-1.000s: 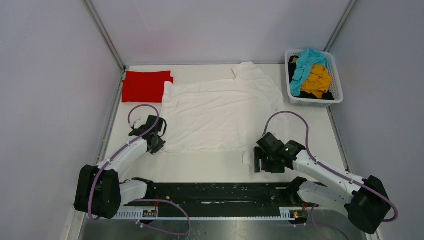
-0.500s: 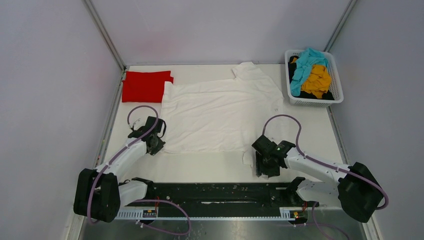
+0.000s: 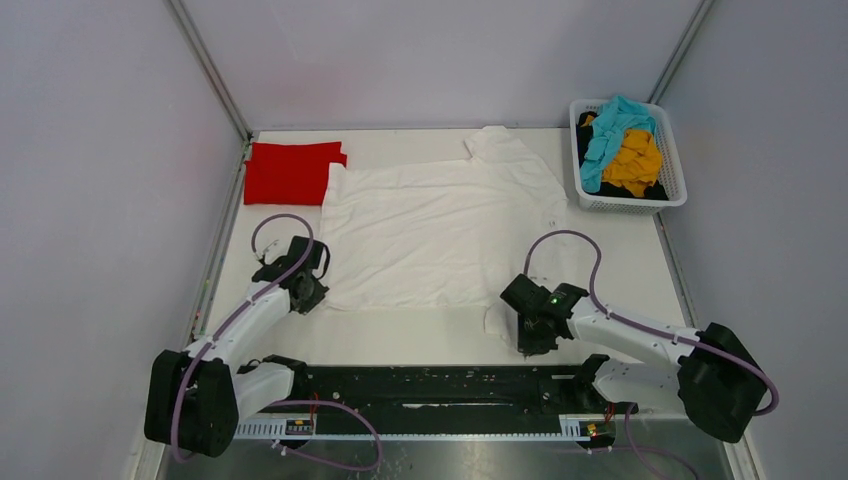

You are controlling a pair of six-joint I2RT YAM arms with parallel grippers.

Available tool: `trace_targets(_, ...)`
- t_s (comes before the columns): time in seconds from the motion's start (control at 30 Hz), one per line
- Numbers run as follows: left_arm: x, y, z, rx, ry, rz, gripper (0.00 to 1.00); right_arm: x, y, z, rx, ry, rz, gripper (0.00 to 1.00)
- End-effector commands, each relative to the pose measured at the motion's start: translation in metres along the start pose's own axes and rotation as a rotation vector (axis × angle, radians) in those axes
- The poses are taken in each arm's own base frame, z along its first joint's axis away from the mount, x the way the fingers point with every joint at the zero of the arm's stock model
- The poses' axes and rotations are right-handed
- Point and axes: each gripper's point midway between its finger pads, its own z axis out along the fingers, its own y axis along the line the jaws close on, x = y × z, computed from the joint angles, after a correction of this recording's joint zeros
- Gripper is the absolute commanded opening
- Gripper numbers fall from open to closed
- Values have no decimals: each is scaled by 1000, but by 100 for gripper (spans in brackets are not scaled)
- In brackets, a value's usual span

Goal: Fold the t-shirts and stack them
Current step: Fold the flattened tshirt in 1/3 of the way

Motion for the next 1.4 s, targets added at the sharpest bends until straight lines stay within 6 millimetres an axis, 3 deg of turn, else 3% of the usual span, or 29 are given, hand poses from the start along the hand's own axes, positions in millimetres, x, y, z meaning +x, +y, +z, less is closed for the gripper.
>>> trace_targets(0.0,8,17,-8,-34,24,-6,0,18,-5,-12,-24,40,-3,0)
trace_targets(0.2,32,39,-18,-37,75,-87,0,38,-25,-41,-14,72,-21,0)
trace_targets(0.33,44,37,-27,42,106,-136,0,50,-25,-50,-58,95,-25,0)
trace_targets(0.43,41,34,-32,80,85,-160,0,48,-25,-53,-79,78,-41,0)
trace_targets(0.6,32,16,-44,155,83,-132,0,14,2,-67,-185,-72,-52,0)
trace_targets(0.77,23,-2,-49,208,85,-117,0,-21,-1,-93,-146,-228,-76,0)
trace_targets(0.93,0,-16,-58,205,36,-116,0,-54,-2,-114,-121,-349,-87,0)
trace_targets(1.37,-51,-44,-66,183,-53,-125,0,-124,1,-140,-137,-452,-26,0)
